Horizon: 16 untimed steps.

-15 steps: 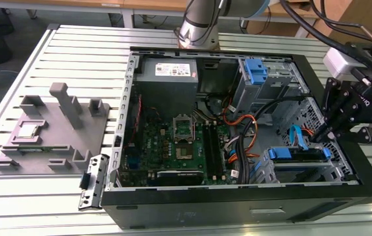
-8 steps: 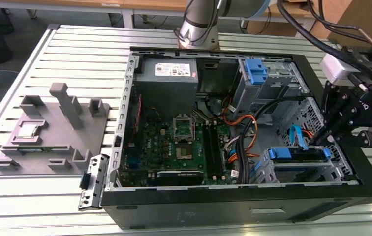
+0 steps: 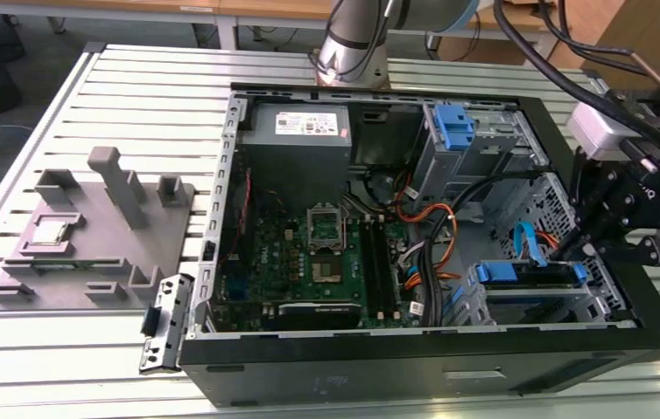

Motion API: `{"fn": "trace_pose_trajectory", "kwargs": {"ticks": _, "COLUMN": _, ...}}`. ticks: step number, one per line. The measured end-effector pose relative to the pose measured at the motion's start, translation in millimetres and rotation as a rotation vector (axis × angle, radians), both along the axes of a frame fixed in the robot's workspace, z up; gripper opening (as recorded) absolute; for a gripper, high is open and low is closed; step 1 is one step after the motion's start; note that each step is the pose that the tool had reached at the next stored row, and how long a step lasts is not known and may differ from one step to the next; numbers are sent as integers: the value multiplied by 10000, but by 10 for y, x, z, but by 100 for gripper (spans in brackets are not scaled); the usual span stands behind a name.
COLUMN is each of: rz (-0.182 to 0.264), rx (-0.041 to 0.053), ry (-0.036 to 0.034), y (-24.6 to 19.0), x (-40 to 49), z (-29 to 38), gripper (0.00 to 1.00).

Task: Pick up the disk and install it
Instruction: 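Insert the second disk wire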

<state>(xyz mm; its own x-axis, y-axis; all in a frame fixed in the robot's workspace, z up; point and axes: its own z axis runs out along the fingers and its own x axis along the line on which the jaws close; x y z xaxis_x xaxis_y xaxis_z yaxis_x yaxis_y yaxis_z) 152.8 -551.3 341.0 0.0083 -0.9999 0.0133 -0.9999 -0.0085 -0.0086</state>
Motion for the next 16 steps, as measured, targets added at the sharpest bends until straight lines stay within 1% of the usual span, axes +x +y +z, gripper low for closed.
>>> {"fn": "trace_pose_trajectory", "kwargs": {"ticks": 5, "rz": 214, "rx": 1, "ry": -115, "y": -13, "x": -18, "z": -3, "gripper": 16}}
{"fn": "trace_pose_trajectory", "kwargs": {"ticks": 9, "rz": 231, "rx": 0, "ry": -122, "y": -14, "x": -23, "z": -3, "gripper": 16}}
{"fn": "trace_pose_trajectory", "kwargs": {"ticks": 11, "rz": 233, "rx": 0, "ry": -143, "y": -14, "x": -41, "z": -2, "gripper": 16}}
{"fn": "trace_pose_trajectory", "kwargs": {"ticks": 14, "rz": 258, "rx": 0, "ry": -218, "y": -22, "x": -76, "z": -5, "gripper": 16}}
{"fn": "trace_pose_trajectory", "kwargs": {"ticks": 16, "rz": 308, "rx": 6, "ry": -305, "y": -23, "x": -79, "z": -11, "gripper": 16}}
